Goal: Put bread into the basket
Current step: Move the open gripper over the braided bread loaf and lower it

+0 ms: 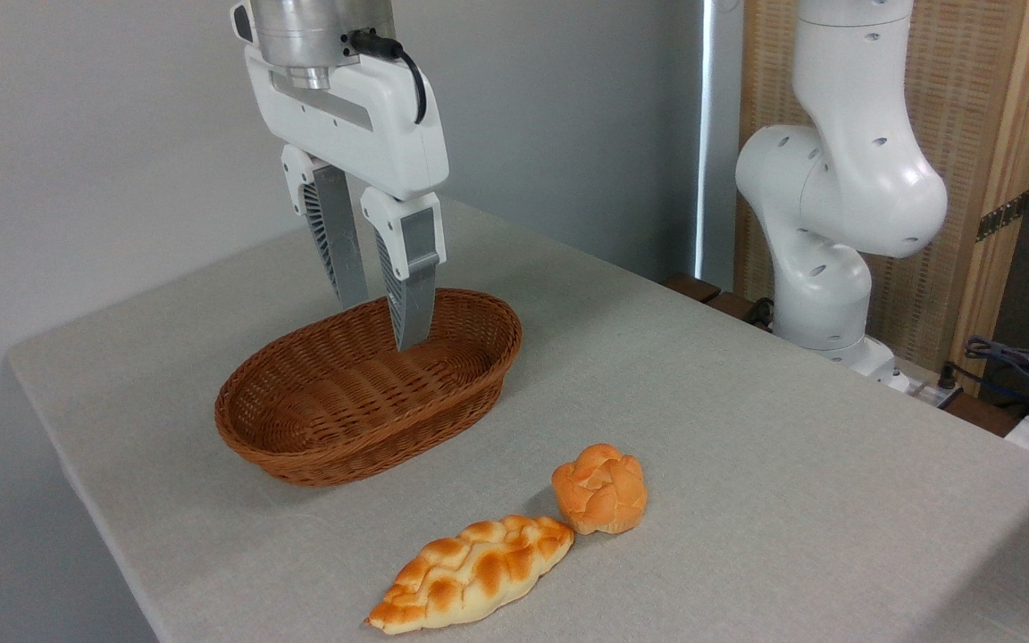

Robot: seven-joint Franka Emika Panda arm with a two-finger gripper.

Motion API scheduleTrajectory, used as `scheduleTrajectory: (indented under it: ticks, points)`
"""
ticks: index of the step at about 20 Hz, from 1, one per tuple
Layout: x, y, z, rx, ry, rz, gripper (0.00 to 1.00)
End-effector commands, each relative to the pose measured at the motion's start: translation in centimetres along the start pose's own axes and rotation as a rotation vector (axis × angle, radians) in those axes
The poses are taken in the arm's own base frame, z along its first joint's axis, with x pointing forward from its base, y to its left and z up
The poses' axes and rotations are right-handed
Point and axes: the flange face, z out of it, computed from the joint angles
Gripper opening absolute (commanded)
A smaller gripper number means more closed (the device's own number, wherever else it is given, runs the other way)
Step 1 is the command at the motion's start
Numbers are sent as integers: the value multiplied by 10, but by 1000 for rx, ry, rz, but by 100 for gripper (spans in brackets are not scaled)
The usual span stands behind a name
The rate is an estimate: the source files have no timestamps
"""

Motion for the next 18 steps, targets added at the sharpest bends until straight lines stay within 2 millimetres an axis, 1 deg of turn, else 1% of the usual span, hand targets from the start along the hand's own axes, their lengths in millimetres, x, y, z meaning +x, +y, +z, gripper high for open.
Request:
scheduleTrajectory:
  ticks: [1,4,7,10,11,12,13,15,16,18]
  points:
    - [-10,7,3,-27,-3,10,100]
    - [-15,8,8,-16,2,10,100]
    - [-23,4,30,21,41,-6,100]
    - [-47,-9,45,36,54,-52,100]
    - [-50,-12,53,43,61,-59,100]
    - [-60,-23,61,54,66,-81,100]
    - [-68,-30,67,67,60,-81,100]
    - [-79,-36,83,74,32,-46,100]
    - [-89,-42,91,75,26,-50,100]
    - [-92,-44,110,69,19,-46,100]
